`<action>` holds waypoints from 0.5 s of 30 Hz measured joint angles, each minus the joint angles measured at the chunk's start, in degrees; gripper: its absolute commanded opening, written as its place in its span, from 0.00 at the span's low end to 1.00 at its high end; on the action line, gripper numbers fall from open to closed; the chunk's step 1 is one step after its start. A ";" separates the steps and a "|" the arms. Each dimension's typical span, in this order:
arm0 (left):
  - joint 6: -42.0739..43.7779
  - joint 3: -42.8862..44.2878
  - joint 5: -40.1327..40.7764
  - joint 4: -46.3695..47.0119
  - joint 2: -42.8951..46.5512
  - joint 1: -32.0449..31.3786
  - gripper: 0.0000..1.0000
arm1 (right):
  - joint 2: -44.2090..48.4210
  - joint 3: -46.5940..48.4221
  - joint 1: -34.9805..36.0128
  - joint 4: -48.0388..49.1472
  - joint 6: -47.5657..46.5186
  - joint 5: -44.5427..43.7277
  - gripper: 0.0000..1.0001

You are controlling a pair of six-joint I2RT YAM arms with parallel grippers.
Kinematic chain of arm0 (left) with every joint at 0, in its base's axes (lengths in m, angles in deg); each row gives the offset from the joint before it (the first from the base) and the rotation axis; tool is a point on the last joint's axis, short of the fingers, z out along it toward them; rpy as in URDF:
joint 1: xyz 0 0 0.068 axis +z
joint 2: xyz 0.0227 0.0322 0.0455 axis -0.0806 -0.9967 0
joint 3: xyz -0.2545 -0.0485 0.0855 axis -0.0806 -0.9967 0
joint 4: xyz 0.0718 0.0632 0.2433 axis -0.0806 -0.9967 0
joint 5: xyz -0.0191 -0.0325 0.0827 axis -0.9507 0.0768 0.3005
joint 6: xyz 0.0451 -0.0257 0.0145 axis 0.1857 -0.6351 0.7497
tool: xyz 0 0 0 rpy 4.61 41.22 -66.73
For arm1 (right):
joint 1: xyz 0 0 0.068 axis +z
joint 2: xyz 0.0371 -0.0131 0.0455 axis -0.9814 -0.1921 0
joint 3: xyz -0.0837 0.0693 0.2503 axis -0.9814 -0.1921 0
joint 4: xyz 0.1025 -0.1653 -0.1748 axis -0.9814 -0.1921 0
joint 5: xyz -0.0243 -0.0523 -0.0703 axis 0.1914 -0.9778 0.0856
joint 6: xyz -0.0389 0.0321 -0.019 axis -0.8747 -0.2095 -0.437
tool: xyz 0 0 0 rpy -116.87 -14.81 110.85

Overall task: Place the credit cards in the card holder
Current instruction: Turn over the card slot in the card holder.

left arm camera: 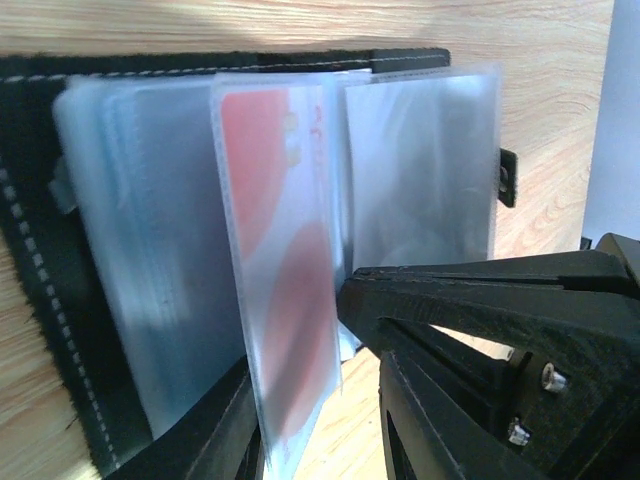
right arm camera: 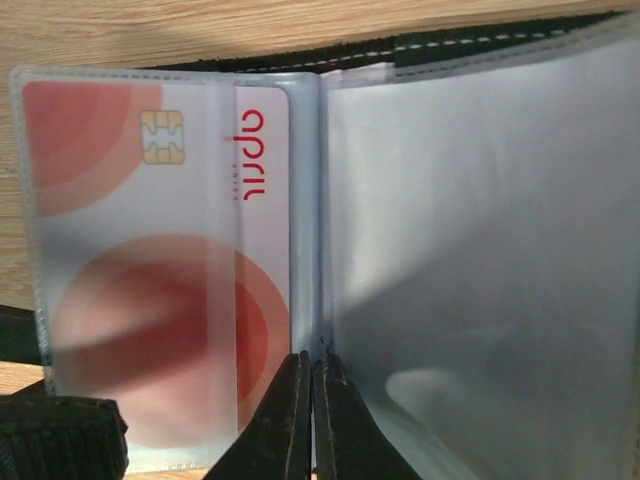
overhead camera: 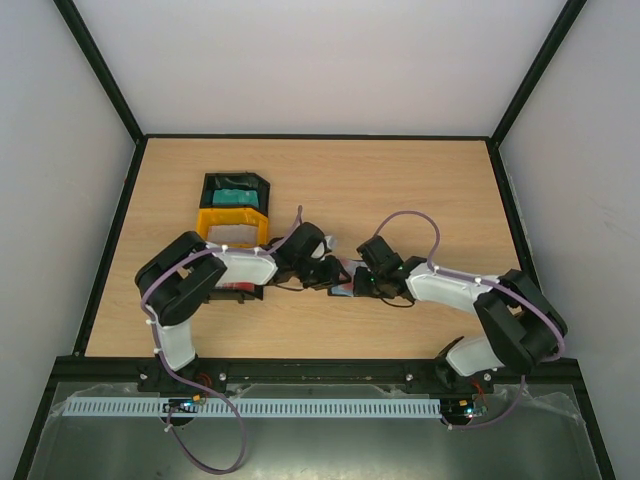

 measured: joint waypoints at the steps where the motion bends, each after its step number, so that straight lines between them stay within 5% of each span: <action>1: 0.20 0.33 -0.24 0.02 -0.15 -0.17 0.33 | 0.46 -0.35 0.00 0.15 0.24 -0.24 0.04; 15: 2.97 7.21 -2.95 0.42 -2.91 -2.56 0.38 | 16.37 -3.34 -0.02 -2.19 7.19 -13.60 0.31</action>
